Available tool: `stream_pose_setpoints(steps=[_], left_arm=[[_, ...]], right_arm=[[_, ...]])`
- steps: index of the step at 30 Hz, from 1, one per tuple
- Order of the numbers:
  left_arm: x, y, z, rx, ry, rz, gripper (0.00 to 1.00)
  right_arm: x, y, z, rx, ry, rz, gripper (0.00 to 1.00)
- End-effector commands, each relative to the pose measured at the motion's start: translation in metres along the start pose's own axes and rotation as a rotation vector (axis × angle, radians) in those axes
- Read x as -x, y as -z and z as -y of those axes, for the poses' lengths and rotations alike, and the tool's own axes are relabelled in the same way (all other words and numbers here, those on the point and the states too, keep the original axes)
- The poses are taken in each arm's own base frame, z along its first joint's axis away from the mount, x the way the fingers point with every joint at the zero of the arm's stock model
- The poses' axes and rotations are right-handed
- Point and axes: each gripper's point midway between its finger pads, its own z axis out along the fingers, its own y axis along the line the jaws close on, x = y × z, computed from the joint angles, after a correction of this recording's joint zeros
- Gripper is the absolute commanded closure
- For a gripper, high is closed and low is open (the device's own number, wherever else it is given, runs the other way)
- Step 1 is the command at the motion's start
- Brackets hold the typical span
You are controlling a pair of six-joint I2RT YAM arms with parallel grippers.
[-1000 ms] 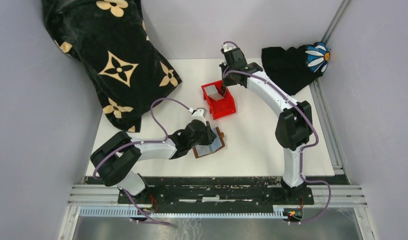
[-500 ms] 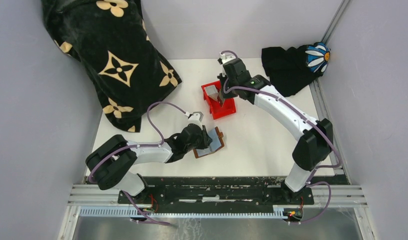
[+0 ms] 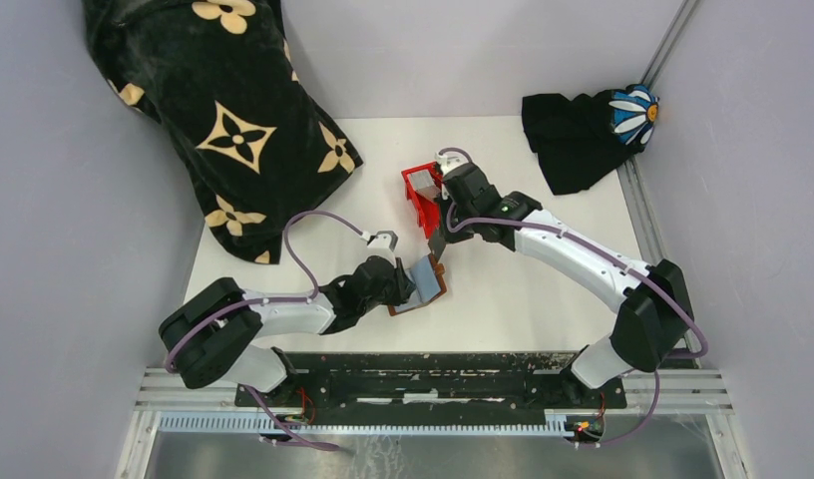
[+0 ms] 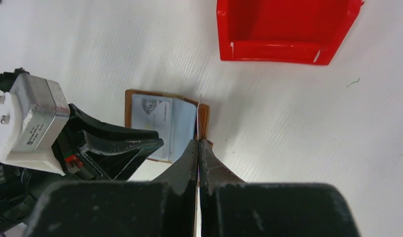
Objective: Put the credit cards into the card holder
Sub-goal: Pick up the credit card from the storage box.
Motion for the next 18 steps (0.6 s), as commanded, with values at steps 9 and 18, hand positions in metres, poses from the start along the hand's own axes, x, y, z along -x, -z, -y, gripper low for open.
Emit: stream_pose_setpoints(steps=[9,18], left_arm=[[0.012,-0.002,0.007,-0.021,0.013,0.059,0.78],[0.011,-0.006,0.007,-0.018,0.011,0.055,0.78]], right_arm=[[0.004,0.031,-0.030,0.107,-0.032,0.097,0.99],[-0.017,0.023,-0.043,0.133,-0.022,0.052,0.99]])
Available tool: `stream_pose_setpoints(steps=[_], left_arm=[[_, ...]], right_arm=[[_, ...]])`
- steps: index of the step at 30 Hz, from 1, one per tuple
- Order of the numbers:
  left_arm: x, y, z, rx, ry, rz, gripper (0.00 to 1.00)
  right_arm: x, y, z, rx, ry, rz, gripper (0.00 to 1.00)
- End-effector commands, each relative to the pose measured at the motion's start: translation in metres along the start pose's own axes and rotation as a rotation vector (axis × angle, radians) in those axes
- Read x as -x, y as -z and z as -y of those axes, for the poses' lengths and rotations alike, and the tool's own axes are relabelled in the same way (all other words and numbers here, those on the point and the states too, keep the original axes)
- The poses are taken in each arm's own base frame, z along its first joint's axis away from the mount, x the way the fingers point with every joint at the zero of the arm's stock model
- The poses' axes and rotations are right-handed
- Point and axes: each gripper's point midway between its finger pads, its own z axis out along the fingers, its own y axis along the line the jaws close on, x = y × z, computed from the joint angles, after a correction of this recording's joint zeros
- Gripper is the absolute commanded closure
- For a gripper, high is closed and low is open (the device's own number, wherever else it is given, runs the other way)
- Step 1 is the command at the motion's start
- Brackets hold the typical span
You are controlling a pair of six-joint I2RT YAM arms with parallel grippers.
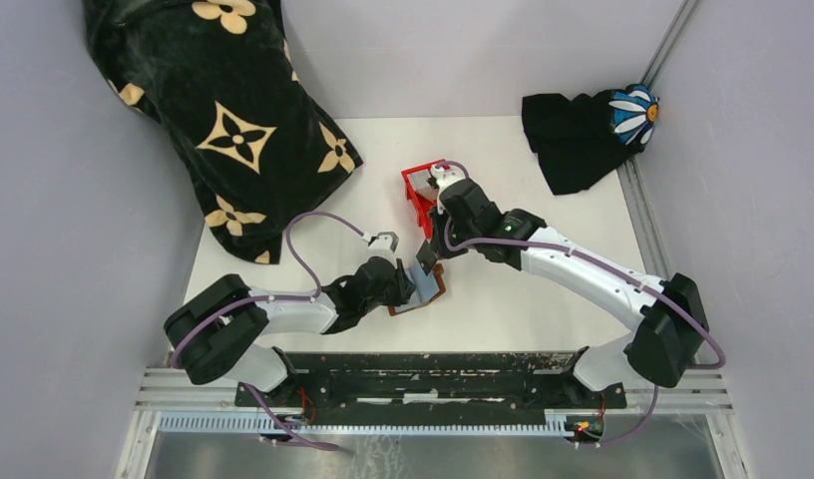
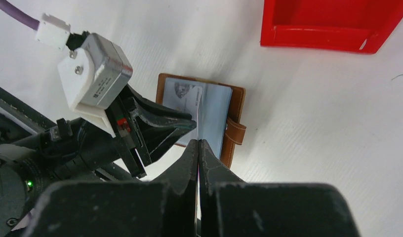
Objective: Put the credit cards into the card holder
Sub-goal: Pick up the credit card from the storage box.
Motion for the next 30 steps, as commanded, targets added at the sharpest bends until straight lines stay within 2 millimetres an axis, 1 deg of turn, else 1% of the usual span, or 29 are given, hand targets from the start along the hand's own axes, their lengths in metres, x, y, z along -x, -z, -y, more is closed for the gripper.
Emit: stream_pose_setpoints(steps=[1,9,12,16,19,22,27,29,30], left_arm=[[0.015,-0.001,0.010,-0.021,0.010,0.059,0.78],[0.014,0.005,-0.001,0.017,-0.016,0.061,0.78],[0.016,0.007,-0.001,0.015,-0.029,0.068,0.77],[0.025,0.010,0.003,0.004,-0.054,0.089,0.73],[0.033,0.013,0.008,-0.012,-0.085,0.109,0.67],[0.043,0.017,0.013,-0.033,-0.104,0.139,0.54],[0.053,0.022,0.013,-0.056,-0.127,0.183,0.38],[0.055,0.022,0.012,-0.076,-0.126,0.199,0.34],[0.058,0.023,0.015,-0.101,-0.122,0.215,0.34]], right_arm=[[-0.001,-0.001,-0.008,0.029,-0.018,0.021,0.99],[-0.019,-0.013,-0.009,0.045,-0.021,-0.035,0.99],[-0.024,-0.016,-0.006,0.037,-0.017,-0.046,0.99],[-0.030,-0.018,-0.004,0.039,-0.008,-0.066,0.99],[-0.034,-0.018,-0.005,0.055,-0.001,-0.080,0.99],[-0.036,-0.019,-0.005,0.077,-0.007,-0.093,0.99],[-0.036,-0.022,0.000,0.113,-0.037,-0.105,0.99],[-0.036,-0.023,0.001,0.136,-0.052,-0.111,0.99],[-0.036,-0.023,0.002,0.145,-0.060,-0.115,0.99]])
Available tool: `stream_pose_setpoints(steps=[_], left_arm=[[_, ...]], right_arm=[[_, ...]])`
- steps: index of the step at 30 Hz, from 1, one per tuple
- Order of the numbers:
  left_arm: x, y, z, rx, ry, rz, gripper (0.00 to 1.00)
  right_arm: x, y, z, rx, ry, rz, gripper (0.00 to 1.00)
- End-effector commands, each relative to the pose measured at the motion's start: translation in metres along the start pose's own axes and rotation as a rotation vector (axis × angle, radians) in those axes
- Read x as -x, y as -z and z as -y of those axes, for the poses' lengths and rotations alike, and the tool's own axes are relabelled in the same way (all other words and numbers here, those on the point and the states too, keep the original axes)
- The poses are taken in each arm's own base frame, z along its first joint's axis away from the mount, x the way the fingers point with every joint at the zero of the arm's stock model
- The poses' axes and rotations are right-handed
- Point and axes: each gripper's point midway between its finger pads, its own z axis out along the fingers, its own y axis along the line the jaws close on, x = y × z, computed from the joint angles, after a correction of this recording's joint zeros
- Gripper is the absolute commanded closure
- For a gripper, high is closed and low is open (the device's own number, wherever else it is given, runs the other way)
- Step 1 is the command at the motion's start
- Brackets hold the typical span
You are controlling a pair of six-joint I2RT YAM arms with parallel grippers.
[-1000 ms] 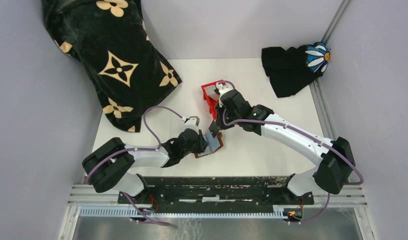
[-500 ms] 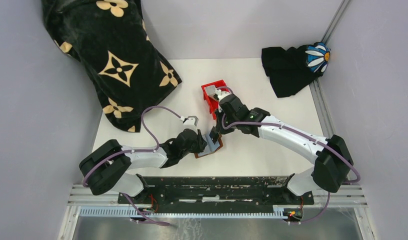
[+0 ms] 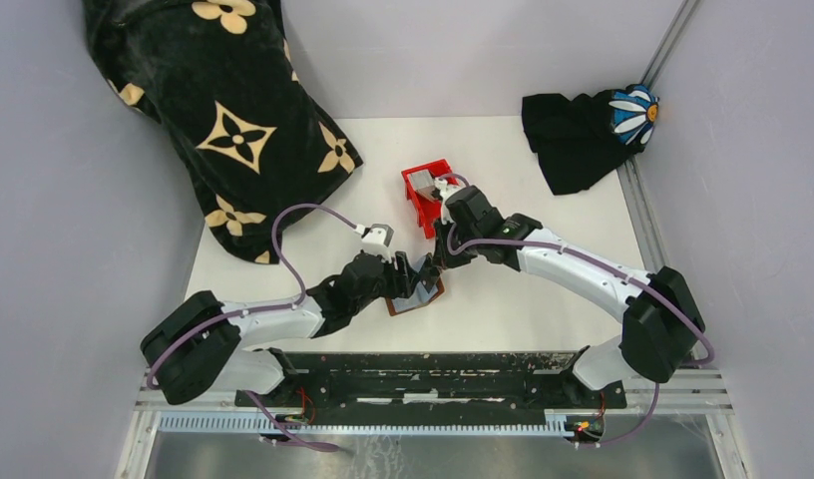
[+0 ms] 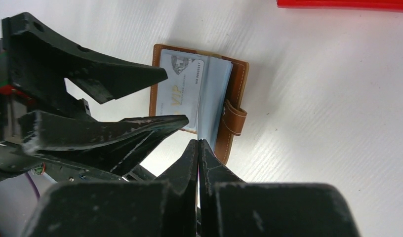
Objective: Put the credit cards into the card holder
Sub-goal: Pick up the credit card from the storage box.
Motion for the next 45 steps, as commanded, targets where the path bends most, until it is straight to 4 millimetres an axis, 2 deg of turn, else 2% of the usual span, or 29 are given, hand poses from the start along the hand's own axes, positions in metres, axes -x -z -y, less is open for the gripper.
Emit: stream_pose_setpoints(steps=[1,7,14,19,25,32,45], left_arm=[[0.025,0.001,0.005,-0.074,-0.033,0.110,0.33],[0.038,0.001,0.016,-0.240,0.030,0.156,0.31],[0.035,-0.001,0.036,-0.441,0.032,0.124,0.33],[0.028,-0.007,0.033,-0.487,0.065,0.092,0.34],[0.034,-0.007,0.032,-0.576,0.113,0.090,0.37],[0.027,-0.007,0.033,-0.643,0.136,0.053,0.37],[0.023,-0.002,0.037,-0.755,0.177,0.013,0.39]], right_arm=[[0.008,-0.003,-0.004,0.079,-0.018,0.014,0.99],[0.009,-0.004,-0.002,0.141,-0.056,-0.001,0.99],[0.007,-0.009,0.000,0.195,-0.094,-0.024,0.99],[0.007,-0.011,0.001,0.232,-0.119,-0.036,0.99],[0.009,-0.011,0.005,0.258,-0.143,-0.039,0.99],[0.009,-0.013,0.010,0.292,-0.174,-0.046,0.99],[0.012,-0.015,0.006,0.393,-0.220,-0.068,0.99]])
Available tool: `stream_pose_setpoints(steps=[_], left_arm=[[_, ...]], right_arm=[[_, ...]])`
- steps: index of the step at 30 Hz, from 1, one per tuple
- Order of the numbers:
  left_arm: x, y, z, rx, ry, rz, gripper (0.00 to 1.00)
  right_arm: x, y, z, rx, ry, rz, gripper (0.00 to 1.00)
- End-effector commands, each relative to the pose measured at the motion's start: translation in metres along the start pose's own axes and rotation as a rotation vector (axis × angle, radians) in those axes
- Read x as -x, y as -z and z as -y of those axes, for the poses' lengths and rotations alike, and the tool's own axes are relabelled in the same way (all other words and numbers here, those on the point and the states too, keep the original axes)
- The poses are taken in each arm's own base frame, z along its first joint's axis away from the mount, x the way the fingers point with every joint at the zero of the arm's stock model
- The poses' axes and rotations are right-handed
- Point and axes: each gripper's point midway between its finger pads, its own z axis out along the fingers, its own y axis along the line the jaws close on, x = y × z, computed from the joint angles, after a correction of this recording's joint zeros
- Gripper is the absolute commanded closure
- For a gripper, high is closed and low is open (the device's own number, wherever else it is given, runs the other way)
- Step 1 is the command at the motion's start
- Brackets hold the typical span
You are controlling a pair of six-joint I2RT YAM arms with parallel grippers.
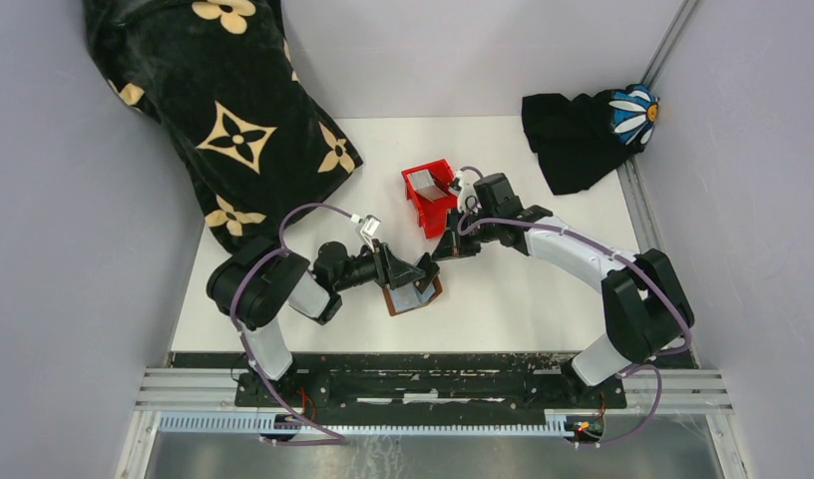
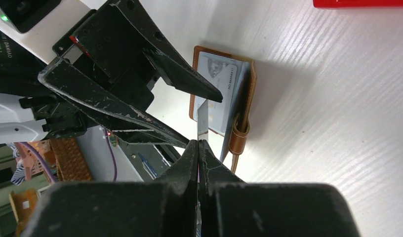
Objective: Put the credit cards into the card holder
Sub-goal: Pick up the credit card from the storage box.
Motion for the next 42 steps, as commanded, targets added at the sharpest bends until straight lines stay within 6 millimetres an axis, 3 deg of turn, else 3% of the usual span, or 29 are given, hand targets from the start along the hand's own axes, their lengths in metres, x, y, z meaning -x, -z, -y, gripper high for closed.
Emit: stream_pose_setpoints(steps=[1,5,12,23,27,33,42], left_arm=[[0.013,-0.003,0.022,-0.126,-0.010,0.027,0.39],[0.011,-0.003,0.026,-0.159,0.003,0.014,0.47],[0.008,-0.003,0.030,-0.195,0.018,-0.002,0.69],[0.005,-0.002,0.032,-0.219,0.043,-0.013,0.81],[0.005,-0.002,0.035,-0.235,0.053,-0.013,0.96],[0.011,0.002,0.031,-0.202,0.083,0.027,0.97],[0.020,0.018,0.015,-0.057,0.130,0.131,0.97]], right_arm=[[0.004,-0.005,-0.007,0.080,-0.004,0.000,0.99],[0.003,-0.006,-0.006,0.090,-0.015,-0.001,0.99],[0.005,-0.006,-0.006,0.105,-0.024,0.001,0.99],[0.007,-0.008,-0.008,0.129,-0.034,0.002,0.99],[0.007,-0.010,-0.007,0.134,-0.041,0.002,0.99],[0.016,-0.005,-0.008,0.113,-0.022,0.032,0.98],[0.034,0.017,-0.016,0.036,0.042,0.097,0.78]])
